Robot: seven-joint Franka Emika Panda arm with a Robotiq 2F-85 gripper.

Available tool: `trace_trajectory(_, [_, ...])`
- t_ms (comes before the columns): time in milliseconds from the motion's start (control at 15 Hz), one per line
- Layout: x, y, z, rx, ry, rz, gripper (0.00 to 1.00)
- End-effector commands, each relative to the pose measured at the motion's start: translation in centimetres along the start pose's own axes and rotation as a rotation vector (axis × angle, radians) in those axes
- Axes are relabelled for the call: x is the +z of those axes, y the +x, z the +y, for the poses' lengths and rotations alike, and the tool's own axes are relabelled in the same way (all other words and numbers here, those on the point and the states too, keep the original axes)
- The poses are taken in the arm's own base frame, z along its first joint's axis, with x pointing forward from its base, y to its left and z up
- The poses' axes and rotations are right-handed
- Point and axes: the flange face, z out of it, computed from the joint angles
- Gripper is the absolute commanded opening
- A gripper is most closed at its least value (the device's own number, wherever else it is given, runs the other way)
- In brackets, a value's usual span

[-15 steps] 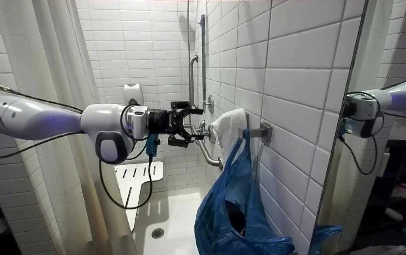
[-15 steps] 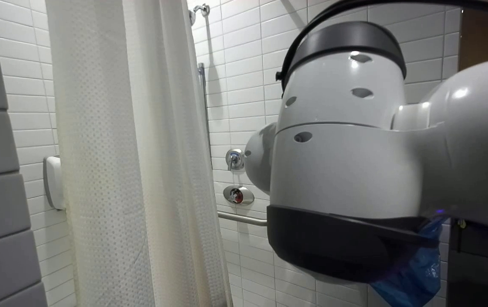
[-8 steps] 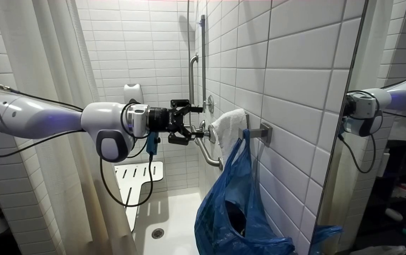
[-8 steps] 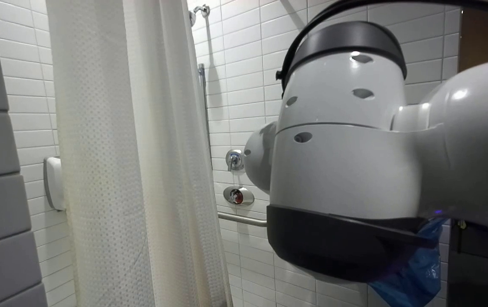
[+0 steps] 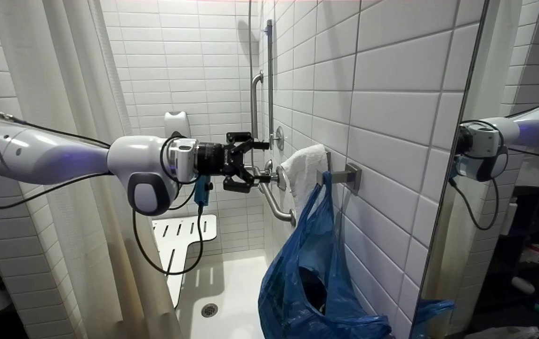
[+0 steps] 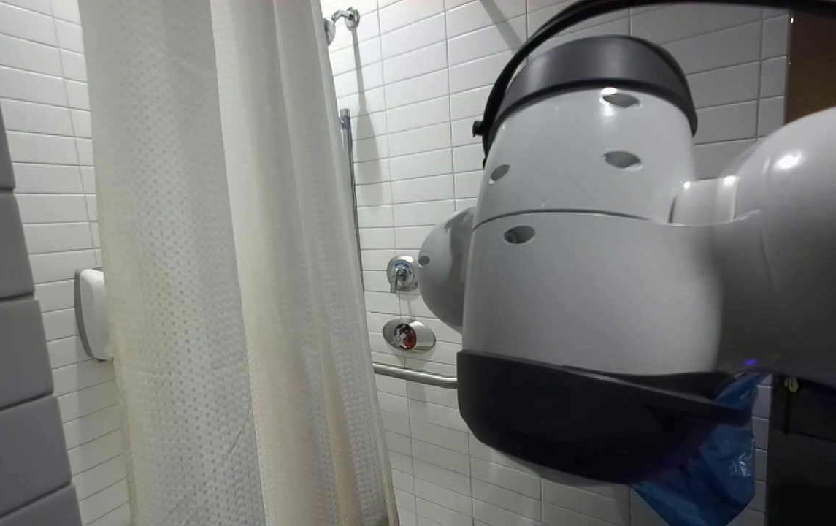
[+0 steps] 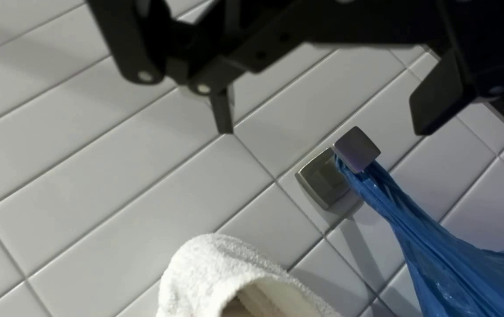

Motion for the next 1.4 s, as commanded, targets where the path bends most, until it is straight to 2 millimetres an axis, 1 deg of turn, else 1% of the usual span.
trace_trajectory(0, [0.00,0.00,0.00,0.000,0.000,0.000,1.00])
trace_trajectory(1000, [0.00,0.00,-0.01,0.000,0.000,0.000,1.00])
trace_trajectory(1333, [0.87,0.25,-0.03,-0.002,-0.010,0.007,1.00])
